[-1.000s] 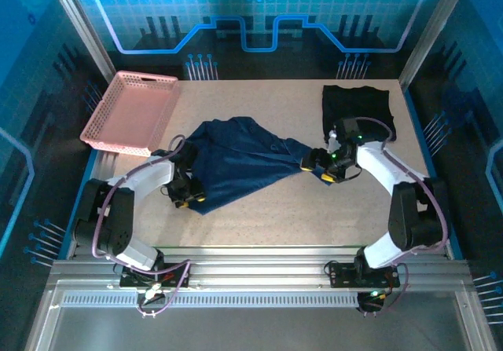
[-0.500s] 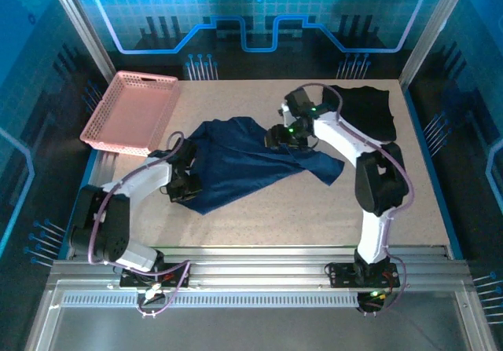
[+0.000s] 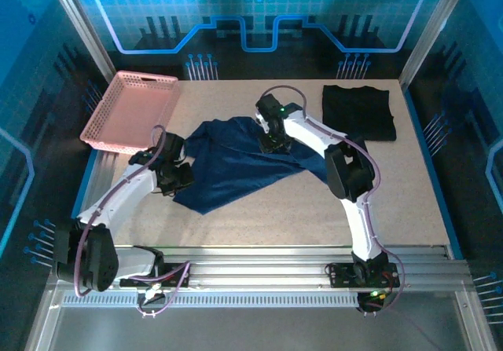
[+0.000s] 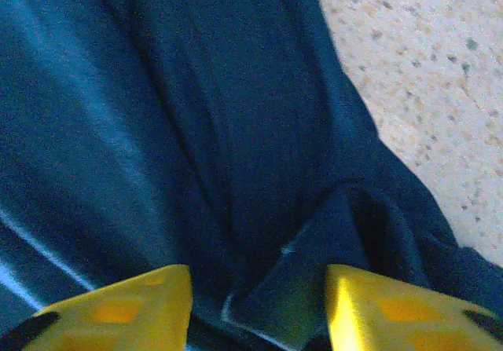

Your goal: Fold and stack the t-shirts

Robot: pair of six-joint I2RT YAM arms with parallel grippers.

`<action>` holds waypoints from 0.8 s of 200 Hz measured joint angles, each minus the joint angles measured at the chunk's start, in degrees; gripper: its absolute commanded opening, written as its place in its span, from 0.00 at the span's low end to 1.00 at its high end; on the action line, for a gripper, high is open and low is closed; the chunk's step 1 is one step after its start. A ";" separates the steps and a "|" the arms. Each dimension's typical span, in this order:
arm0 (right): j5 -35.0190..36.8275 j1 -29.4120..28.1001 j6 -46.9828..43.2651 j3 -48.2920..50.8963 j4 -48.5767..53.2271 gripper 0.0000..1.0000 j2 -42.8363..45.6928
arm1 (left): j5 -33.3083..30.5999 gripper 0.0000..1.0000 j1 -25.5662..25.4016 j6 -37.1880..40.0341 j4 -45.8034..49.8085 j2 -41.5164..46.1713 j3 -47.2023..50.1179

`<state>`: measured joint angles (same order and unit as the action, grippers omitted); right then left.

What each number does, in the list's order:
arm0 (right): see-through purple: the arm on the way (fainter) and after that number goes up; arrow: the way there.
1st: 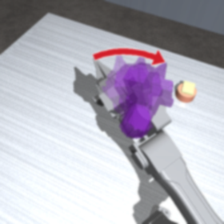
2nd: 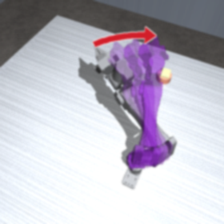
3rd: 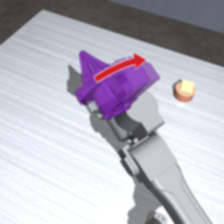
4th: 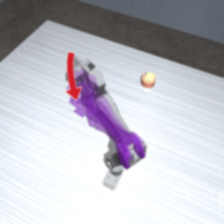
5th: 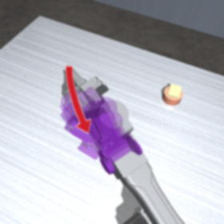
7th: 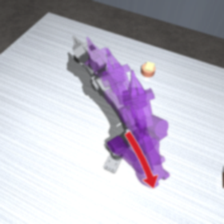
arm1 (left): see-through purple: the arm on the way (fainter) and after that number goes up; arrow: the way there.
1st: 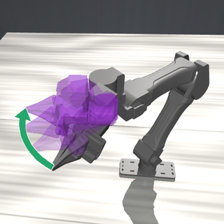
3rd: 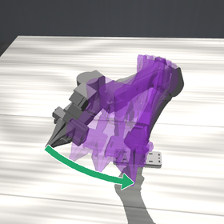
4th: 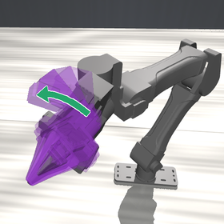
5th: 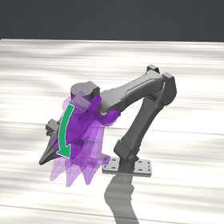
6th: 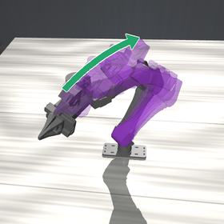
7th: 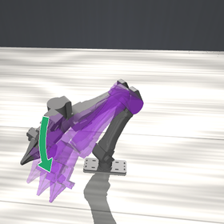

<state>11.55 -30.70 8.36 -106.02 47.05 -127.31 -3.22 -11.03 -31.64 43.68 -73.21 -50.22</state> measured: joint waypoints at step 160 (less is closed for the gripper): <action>-1.20 10.54 6.88 -16.11 3.39 0.13 3.30 | -3.23 0.32 0.04 -3.13 -11.50 -17.18 3.06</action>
<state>10.35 -20.16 15.25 -122.13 50.43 -124.01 -6.46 -10.98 -34.76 32.18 -90.39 -47.16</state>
